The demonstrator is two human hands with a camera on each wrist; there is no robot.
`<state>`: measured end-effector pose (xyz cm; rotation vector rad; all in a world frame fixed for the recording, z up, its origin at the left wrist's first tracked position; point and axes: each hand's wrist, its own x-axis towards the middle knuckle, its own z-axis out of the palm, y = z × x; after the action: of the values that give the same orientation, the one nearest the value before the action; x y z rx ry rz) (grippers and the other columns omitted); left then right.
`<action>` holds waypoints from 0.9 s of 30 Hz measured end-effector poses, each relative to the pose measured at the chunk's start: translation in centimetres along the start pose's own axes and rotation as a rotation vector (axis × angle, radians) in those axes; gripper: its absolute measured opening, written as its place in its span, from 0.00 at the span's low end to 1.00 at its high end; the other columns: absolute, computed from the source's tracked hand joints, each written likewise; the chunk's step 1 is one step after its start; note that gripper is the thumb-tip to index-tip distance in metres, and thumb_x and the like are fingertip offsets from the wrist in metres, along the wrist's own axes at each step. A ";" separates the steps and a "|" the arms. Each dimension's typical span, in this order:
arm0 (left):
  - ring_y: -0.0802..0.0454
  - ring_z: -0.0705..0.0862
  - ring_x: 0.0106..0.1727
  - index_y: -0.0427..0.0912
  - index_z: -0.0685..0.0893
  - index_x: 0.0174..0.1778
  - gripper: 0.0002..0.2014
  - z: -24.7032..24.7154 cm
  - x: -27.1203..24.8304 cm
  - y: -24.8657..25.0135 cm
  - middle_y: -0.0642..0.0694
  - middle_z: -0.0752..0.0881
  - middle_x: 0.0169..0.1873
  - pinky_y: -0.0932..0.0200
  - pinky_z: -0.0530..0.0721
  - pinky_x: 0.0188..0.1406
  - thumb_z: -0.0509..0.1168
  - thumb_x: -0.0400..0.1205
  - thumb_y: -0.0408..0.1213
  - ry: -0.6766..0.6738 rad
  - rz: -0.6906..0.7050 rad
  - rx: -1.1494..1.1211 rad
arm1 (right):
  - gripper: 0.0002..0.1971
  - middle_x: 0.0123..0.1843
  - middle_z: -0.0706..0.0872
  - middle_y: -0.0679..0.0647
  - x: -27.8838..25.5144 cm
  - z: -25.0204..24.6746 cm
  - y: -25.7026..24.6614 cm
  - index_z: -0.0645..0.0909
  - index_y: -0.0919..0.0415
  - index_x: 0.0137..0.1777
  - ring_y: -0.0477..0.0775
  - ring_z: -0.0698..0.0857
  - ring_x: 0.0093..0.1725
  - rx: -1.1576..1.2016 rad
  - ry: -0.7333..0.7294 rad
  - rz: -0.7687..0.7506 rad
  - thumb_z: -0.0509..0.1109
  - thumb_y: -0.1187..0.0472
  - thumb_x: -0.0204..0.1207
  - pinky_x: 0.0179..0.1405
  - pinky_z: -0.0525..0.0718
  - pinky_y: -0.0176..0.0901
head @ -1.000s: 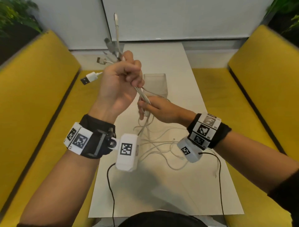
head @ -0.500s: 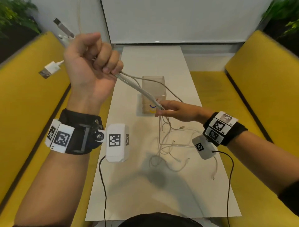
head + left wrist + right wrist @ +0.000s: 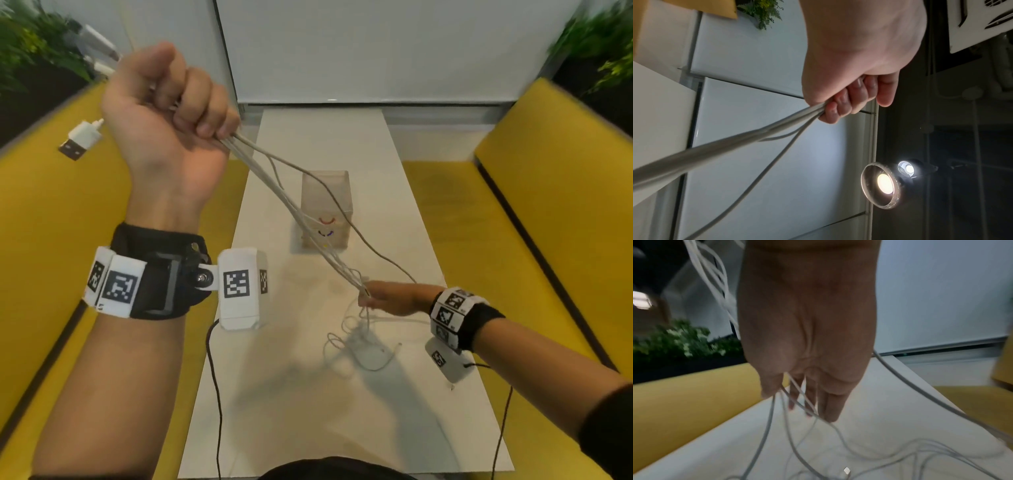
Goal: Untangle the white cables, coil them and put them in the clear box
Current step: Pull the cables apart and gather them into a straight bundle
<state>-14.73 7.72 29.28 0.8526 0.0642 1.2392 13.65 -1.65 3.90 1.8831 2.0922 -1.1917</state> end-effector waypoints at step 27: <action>0.57 0.54 0.19 0.47 0.58 0.28 0.25 -1.0 -2.3 -6.0 0.51 0.55 0.21 0.63 0.56 0.15 0.57 0.90 0.45 -0.042 -0.291 0.196 | 0.27 0.27 0.65 0.54 -4.1 -5.4 -13.8 0.66 0.63 0.30 0.50 0.65 0.25 0.496 0.442 -0.477 0.61 0.43 0.84 0.26 0.64 0.44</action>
<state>-11.28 5.90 24.12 1.0000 0.2697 0.9513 4.87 -1.00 16.46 2.0535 2.8125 -1.6416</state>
